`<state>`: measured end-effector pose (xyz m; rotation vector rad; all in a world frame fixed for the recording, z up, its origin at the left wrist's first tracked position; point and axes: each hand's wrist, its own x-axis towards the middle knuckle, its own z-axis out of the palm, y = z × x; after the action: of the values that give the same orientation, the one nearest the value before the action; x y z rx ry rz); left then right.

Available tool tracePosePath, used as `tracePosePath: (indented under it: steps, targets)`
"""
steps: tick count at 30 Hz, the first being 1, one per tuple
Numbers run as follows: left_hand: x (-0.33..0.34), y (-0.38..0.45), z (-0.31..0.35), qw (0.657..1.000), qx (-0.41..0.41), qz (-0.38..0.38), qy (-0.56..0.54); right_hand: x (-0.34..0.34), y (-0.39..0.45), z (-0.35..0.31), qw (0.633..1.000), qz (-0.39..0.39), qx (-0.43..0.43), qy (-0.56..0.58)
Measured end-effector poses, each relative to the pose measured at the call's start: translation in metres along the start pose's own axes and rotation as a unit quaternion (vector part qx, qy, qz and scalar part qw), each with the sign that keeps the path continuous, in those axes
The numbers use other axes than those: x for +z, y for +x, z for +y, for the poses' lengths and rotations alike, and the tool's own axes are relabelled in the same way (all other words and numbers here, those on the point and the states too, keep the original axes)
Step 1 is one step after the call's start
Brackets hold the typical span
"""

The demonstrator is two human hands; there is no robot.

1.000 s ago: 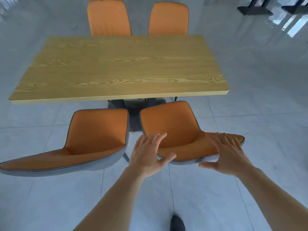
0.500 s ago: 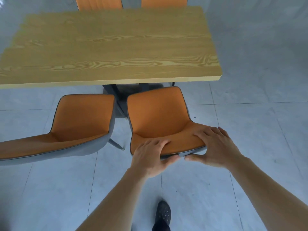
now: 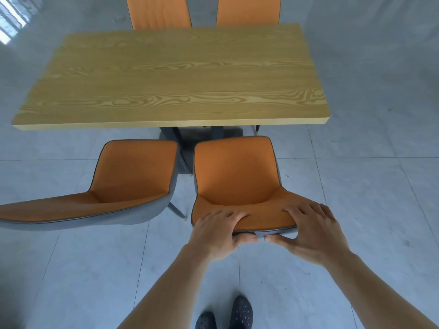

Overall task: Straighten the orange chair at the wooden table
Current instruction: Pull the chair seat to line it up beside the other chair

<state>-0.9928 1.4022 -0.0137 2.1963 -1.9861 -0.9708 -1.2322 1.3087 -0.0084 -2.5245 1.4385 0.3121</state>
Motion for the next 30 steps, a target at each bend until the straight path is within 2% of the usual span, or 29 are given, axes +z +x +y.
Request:
tracePosePath:
  steps: [13,30]
  targets:
    - [-0.007,-0.035,-0.053,0.999,0.039,0.011,0.020,0.020,-0.030,-0.069,0.998,0.036,0.046,0.015]
    - [0.000,-0.036,-0.060,0.997,0.050,0.038,0.040,0.018,-0.031,-0.073,0.998,0.022,0.053,0.024]
